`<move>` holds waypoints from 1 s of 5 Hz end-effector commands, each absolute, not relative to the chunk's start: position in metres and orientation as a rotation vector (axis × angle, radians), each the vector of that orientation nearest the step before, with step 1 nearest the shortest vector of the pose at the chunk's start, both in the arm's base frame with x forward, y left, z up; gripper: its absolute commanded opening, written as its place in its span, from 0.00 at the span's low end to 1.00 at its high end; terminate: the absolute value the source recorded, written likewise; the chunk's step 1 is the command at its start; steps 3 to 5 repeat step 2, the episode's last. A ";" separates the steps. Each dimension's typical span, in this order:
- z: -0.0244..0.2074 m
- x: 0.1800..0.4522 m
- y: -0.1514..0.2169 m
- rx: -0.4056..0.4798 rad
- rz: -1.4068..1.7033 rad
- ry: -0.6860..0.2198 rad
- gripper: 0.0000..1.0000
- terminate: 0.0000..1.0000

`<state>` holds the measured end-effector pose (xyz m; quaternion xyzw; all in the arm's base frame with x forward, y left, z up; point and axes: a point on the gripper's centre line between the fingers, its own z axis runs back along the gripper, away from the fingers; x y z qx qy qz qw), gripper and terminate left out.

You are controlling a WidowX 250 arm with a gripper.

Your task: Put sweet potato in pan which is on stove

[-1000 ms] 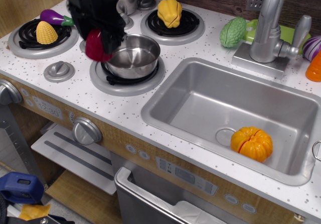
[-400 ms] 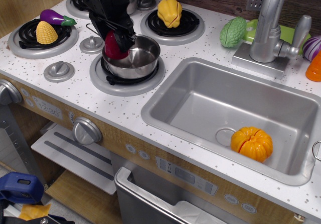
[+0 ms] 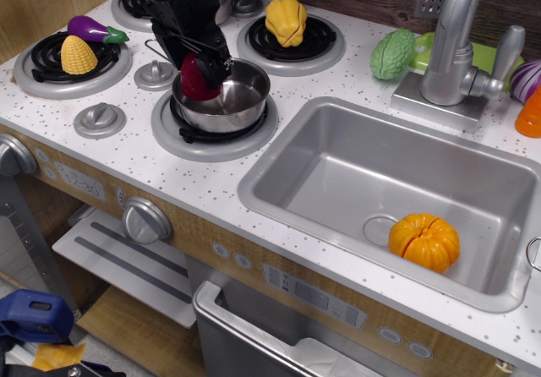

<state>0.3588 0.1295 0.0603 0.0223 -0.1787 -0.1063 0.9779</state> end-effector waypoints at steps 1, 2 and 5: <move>0.073 0.360 0.134 0.065 -0.213 -0.390 1.00 0.00; 0.073 0.360 0.134 0.065 -0.213 -0.390 1.00 1.00; 0.073 0.360 0.134 0.065 -0.213 -0.390 1.00 1.00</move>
